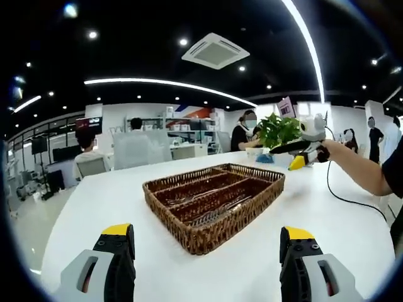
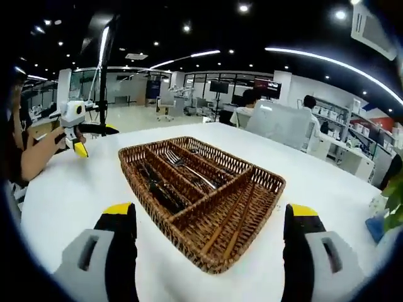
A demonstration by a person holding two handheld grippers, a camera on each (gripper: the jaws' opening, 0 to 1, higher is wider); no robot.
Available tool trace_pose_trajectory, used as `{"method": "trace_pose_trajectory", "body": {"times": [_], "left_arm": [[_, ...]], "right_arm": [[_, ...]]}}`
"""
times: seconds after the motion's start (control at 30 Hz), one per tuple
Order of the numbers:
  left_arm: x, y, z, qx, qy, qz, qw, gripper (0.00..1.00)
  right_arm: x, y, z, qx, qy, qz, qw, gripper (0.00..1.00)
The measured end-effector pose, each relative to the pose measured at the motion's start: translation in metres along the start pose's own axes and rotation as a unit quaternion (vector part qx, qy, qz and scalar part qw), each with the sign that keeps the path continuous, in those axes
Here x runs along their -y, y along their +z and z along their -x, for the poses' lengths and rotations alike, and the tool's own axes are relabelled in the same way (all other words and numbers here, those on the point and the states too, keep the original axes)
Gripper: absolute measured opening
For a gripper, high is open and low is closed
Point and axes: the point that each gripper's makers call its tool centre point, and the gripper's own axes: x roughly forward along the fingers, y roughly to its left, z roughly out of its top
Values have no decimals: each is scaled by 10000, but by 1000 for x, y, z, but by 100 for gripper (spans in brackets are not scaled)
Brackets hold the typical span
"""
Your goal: Arrange the knives, forks, and spoons in their matching storage slots by inserting each utensil handle-first until every utensil is classified and aligned in the correct compartment
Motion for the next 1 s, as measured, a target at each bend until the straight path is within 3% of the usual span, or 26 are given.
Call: {"method": "trace_pose_trajectory", "body": {"times": [0.27, 0.43, 0.5, 0.57, 0.67, 0.77, 0.83, 0.9, 0.97, 1.0], "left_arm": [[18, 11, -6, -94, -167, -76, 9998, 100], [14, 20, 0, -207, -66, -1, 9998, 100], [12, 22, 5, -226, -63, 64, 9997, 100], [9, 18, 10, -333, -53, 132, 9993, 100], [-2, 10, 13, -469, 211, 54, 9987, 100], [0, 16, 10, -285, 169, 165, 9993, 100], [3, 16, 6, -265, 181, 90, 9994, 100], [1, 8, 2, -347, 265, 32, 9990, 100], [0, -2, 2, -595, 314, -277, 9974, 100], [2, -1, 1, -522, 301, -201, 9980, 100]], "right_arm": [[-6, -27, 36, -78, -113, -210, 9997, 99], [0, -43, 48, -214, -288, -277, 9990, 99], [2, -41, 51, -113, -341, -246, 9991, 99], [-4, -37, 50, 118, -183, -450, 9987, 99], [-11, -42, 48, 76, -80, -484, 9988, 99], [-14, -44, 51, 29, -106, -418, 9991, 99], [-14, -39, 53, 164, -190, -437, 9987, 99], [-19, -39, 55, 170, -192, -404, 9989, 99], [-21, -41, 58, 128, -262, -230, 9993, 99], [-21, -41, 59, 130, -285, -222, 9993, 99]]}}
